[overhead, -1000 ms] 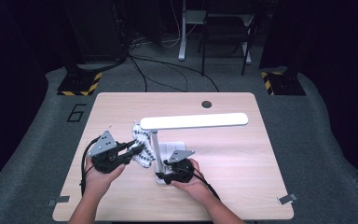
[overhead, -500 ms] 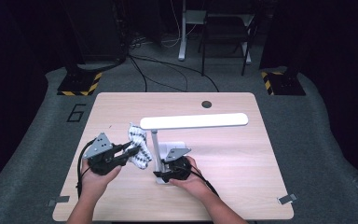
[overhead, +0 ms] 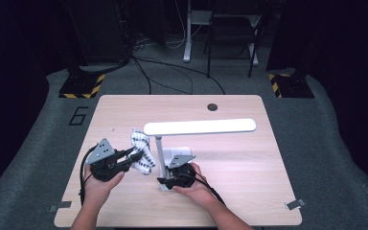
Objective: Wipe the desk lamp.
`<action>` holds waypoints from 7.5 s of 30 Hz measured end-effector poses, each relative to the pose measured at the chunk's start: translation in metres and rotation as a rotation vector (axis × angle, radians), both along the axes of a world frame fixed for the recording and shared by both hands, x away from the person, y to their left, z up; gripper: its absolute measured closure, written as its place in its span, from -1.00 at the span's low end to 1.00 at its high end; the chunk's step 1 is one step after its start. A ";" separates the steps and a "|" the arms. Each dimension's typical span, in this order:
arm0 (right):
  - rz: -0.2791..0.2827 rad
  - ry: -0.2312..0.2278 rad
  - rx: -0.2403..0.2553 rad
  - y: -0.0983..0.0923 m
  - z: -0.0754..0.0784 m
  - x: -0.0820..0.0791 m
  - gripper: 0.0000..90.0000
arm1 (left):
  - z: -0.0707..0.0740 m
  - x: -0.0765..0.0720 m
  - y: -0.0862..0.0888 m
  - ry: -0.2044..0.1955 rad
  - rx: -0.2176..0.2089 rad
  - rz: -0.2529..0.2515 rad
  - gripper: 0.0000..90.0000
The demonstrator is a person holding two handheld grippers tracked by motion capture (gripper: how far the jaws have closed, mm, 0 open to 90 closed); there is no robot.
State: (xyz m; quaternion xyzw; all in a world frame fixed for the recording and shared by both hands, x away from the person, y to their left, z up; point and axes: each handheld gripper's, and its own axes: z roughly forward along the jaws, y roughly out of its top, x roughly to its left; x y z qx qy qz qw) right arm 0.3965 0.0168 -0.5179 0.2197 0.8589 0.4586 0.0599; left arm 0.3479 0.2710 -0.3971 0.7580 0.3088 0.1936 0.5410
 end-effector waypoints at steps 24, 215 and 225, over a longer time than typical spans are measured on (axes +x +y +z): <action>-0.003 -0.024 0.027 -0.007 -0.004 -0.043 0.01 | -0.068 0.018 -0.016 0.115 0.058 0.011 0.61; -0.045 -0.098 -0.003 -0.054 0.002 -0.063 -0.16 | -0.096 0.017 0.058 0.196 0.125 0.376 0.57; -0.058 -0.110 -0.001 -0.056 0.003 -0.063 -0.16 | -0.113 0.024 0.066 0.254 0.165 0.422 0.46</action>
